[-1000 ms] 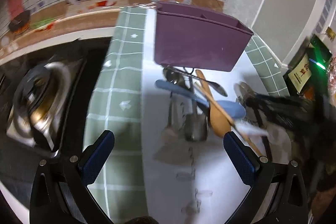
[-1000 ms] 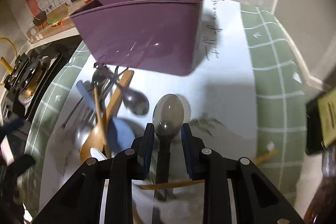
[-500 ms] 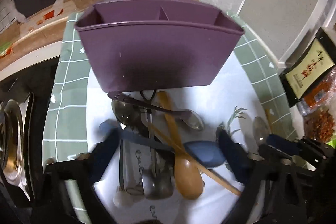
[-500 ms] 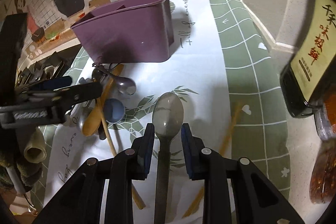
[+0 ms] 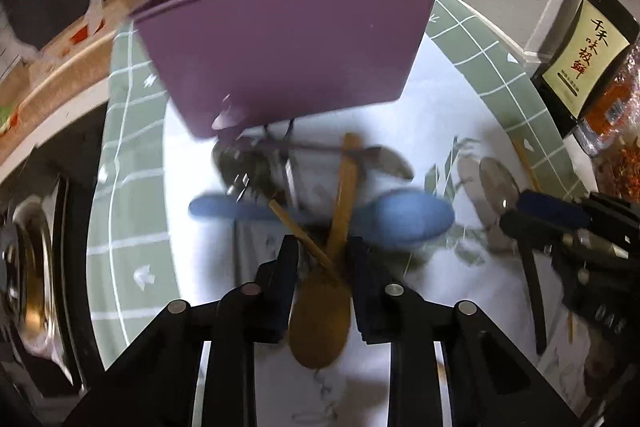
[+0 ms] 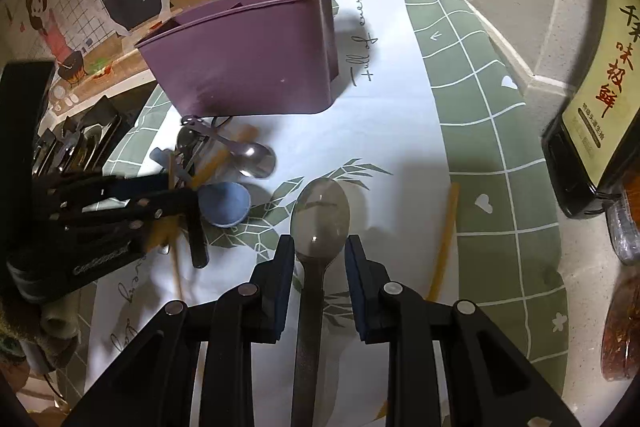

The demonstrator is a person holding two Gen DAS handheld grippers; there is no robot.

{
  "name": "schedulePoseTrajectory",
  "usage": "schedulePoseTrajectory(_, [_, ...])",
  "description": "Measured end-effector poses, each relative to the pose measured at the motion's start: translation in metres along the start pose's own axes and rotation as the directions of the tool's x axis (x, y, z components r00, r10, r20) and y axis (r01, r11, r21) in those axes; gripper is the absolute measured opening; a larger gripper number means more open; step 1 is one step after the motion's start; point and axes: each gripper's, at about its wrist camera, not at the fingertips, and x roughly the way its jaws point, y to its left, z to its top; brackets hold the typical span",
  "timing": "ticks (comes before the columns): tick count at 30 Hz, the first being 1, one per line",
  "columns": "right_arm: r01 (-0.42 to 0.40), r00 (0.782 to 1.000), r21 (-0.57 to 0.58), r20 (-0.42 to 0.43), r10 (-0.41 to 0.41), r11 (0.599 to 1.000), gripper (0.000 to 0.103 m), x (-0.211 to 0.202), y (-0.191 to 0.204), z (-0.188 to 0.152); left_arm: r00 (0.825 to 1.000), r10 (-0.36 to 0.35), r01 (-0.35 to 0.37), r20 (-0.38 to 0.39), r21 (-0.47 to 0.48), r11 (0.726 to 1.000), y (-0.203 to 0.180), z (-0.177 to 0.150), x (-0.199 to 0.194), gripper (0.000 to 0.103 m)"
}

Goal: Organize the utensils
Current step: 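Grasp the wooden spoon with the left tool while the right tool holds the metal spoon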

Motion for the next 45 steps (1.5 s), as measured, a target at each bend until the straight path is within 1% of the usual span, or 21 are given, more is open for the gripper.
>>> schedulePoseTrajectory(2, [-0.007, 1.0, 0.003, 0.001, 0.007, 1.0, 0.024, -0.001, 0.001, -0.001, 1.0, -0.008, 0.008, 0.005, -0.016, 1.0, 0.003, -0.01, -0.006, 0.023])
schedulePoseTrajectory(8, [-0.032, 0.999, -0.005, 0.004, 0.032, 0.999, 0.024, -0.006, 0.004, -0.005, 0.993, -0.12, 0.12, 0.003, -0.107, 0.987, 0.016, -0.042, -0.031, 0.022])
schedulePoseTrajectory(9, [-0.032, 0.999, -0.006, 0.004, 0.032, 0.999, 0.023, -0.007, 0.005, -0.006, 0.991, -0.137, 0.136, 0.004, -0.114, 0.984, 0.019, -0.049, -0.037, 0.022])
schedulePoseTrajectory(10, [-0.034, 0.999, -0.007, 0.003, 0.035, 0.999, 0.012, -0.007, 0.005, -0.006, 0.99, -0.143, 0.143, 0.007, -0.119, 0.983, 0.021, -0.051, -0.039, 0.022])
schedulePoseTrajectory(14, [-0.05, 0.999, -0.005, 0.008, 0.05, 0.999, 0.011, -0.012, 0.006, -0.009, 0.985, -0.167, 0.17, 0.03, -0.134, 0.976, 0.03, -0.051, -0.049, 0.024])
schedulePoseTrajectory(16, [-0.054, 0.998, -0.021, 0.013, 0.054, 0.998, 0.011, -0.014, 0.007, -0.01, 0.981, -0.193, 0.195, 0.031, -0.112, 0.974, 0.026, -0.041, -0.049, 0.024])
schedulePoseTrajectory(17, [-0.055, 0.998, -0.024, 0.014, 0.055, 0.998, 0.011, -0.014, 0.007, -0.01, 0.978, -0.206, 0.207, 0.015, -0.078, 0.975, 0.02, -0.033, -0.049, 0.027])
schedulePoseTrajectory(20, [-0.063, 0.998, -0.023, 0.013, 0.064, 0.998, 0.012, -0.015, 0.006, -0.01, 0.979, -0.204, 0.204, 0.001, -0.002, 0.979, 0.009, -0.016, -0.044, 0.046])
schedulePoseTrajectory(24, [-0.036, 0.999, -0.02, 0.019, 0.036, 0.999, 0.012, -0.019, 0.002, -0.015, 0.991, -0.127, 0.13, -0.05, 0.067, 0.989, -0.002, 0.01, -0.019, 0.046])
schedulePoseTrajectory(26, [-0.021, 0.999, -0.015, 0.026, 0.022, 1.0, 0.012, -0.022, -0.001, -0.018, 0.991, -0.094, 0.101, -0.097, 0.074, 0.992, -0.004, 0.018, -0.003, 0.045])
schedulePoseTrajectory(28, [-0.005, 0.999, -0.017, 0.033, 0.005, 1.0, 0.015, -0.027, -0.004, -0.02, 0.991, -0.068, 0.078, -0.112, 0.096, 0.992, -0.007, 0.019, 0.004, 0.04])
schedulePoseTrajectory(29, [0.002, 0.999, -0.017, 0.036, -0.001, 1.0, 0.018, -0.028, -0.006, -0.021, 0.994, -0.046, 0.057, -0.101, 0.115, 0.992, -0.009, 0.018, 0.005, 0.033])
schedulePoseTrajectory(30, [0.011, 0.999, -0.016, 0.039, -0.011, 1.0, 0.03, -0.03, -0.007, -0.022, 0.995, -0.025, 0.038, -0.096, 0.135, 0.99, -0.013, 0.018, 0.005, 0.015])
schedulePoseTrajectory(31, [0.023, 0.999, -0.016, 0.043, -0.022, 1.0, 0.046, -0.031, -0.008, -0.023, 0.995, -0.026, 0.04, -0.1, 0.136, 0.99, -0.014, 0.016, 0.006, 0.012])
schedulePoseTrajectory(33, [0.04, 0.998, -0.016, 0.055, -0.039, 0.999, 0.059, -0.032, -0.009, -0.023, 0.995, -0.043, 0.055, -0.094, 0.121, 0.991, -0.013, 0.012, 0.004, 0.011])
schedulePoseTrajectory(35, [0.033, 0.998, -0.019, 0.048, -0.032, 0.999, 0.058, -0.028, -0.007, -0.021, 0.996, -0.062, 0.067, -0.065, 0.076, 0.995, -0.006, 0.008, -0.005, 0.011])
schedulePoseTrajectory(37, [0.023, 0.999, -0.034, 0.037, -0.021, 0.999, 0.058, -0.019, -0.001, -0.019, 0.993, -0.112, 0.112, -0.025, 0.006, 0.994, 0.004, 0.002, -0.02, 0.011])
schedulePoseTrajectory(39, [0.013, 1.0, -0.051, 0.019, -0.012, 0.999, 0.058, -0.007, 0.007, -0.016, 0.99, -0.136, 0.137, 0.023, -0.039, 0.99, 0.011, -0.007, -0.039, 0.011])
schedulePoseTrajectory(43, [0.06, 0.998, -0.082, -0.017, -0.062, 0.995, 0.058, 0.023, 0.02, -0.01, 0.98, -0.157, 0.167, 0.12, -0.077, 0.983, 0.017, -0.018, -0.07, 0.011])
schedulePoseTrajectory(44, [0.078, 0.997, -0.088, -0.006, -0.079, 0.993, 0.056, 0.026, 0.021, -0.009, 0.979, -0.15, 0.162, 0.137, -0.08, 0.984, 0.018, -0.02, -0.078, 0.011])
schedulePoseTrajectory(45, [0.094, 0.995, -0.1, -0.002, -0.095, 0.991, 0.044, 0.027, 0.023, -0.007, 0.978, -0.148, 0.161, 0.146, -0.082, 0.983, 0.017, -0.02, -0.082, 0.011])
